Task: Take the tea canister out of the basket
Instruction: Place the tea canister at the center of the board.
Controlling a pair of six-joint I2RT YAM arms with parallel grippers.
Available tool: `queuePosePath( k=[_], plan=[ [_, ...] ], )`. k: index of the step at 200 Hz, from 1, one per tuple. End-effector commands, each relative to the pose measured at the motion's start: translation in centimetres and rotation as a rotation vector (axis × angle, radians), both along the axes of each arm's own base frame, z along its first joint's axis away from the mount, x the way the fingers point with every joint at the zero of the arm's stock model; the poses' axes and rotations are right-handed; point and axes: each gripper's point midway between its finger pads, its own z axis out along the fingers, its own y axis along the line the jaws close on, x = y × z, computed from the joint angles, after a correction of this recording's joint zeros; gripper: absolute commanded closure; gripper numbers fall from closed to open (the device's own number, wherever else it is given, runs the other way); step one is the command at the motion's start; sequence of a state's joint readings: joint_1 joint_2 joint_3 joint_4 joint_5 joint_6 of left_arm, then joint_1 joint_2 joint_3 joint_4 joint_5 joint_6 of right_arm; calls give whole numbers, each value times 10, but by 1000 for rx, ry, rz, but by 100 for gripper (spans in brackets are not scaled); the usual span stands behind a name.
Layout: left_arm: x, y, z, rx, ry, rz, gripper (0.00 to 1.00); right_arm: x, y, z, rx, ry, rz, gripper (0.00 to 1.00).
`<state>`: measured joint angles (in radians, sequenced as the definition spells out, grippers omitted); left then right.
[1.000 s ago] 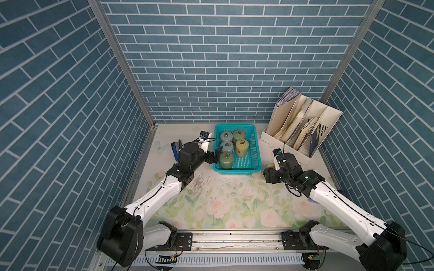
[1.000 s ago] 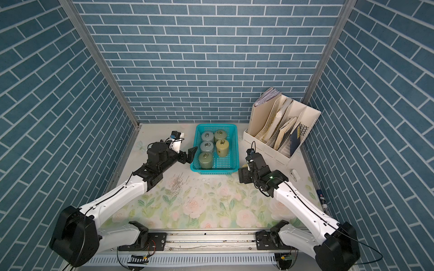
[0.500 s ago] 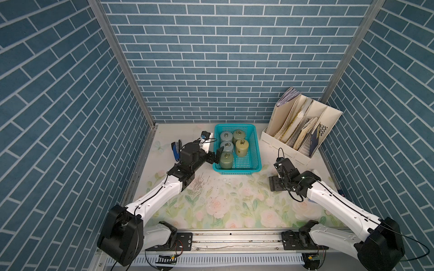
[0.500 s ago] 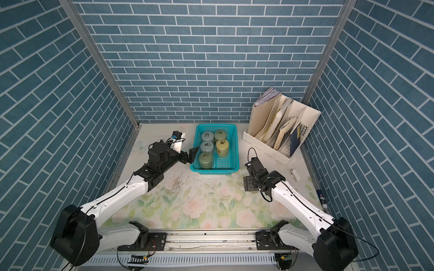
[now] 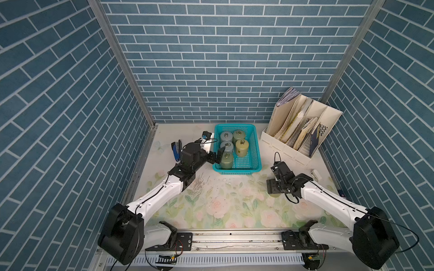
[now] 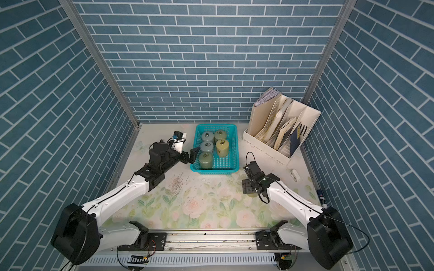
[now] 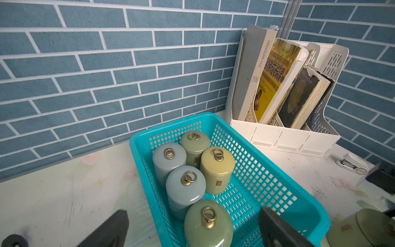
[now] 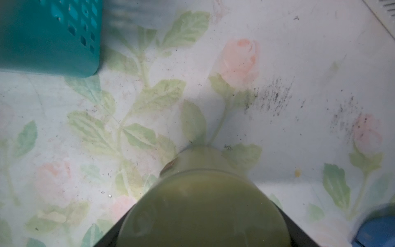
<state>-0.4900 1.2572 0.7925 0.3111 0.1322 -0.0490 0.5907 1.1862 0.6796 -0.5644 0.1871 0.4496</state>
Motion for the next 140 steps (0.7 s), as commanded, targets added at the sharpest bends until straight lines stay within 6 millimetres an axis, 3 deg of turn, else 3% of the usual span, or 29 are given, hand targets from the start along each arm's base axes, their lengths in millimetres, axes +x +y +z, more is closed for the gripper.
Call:
queuePosePath(
  k=[1, 20, 53, 102, 140],
  plan=[
    [1, -4, 1, 1, -4, -4, 0, 11, 6, 11, 45, -54, -29, 72],
    [2, -4, 1, 1, -3, -4, 0, 9, 5, 10, 40, -41, -25, 34],
    [1, -6, 1, 0, -4, -11, 0, 6, 3, 3, 25, -21, -27, 1],
    [-1, -6, 5, -7, -11, -15, 0, 13, 5, 17, 28, -55, -30, 0],
    [-3, -1, 16, -20, -30, 3, 0, 40, 6, 82, 11, -197, -30, 0]
  ],
)
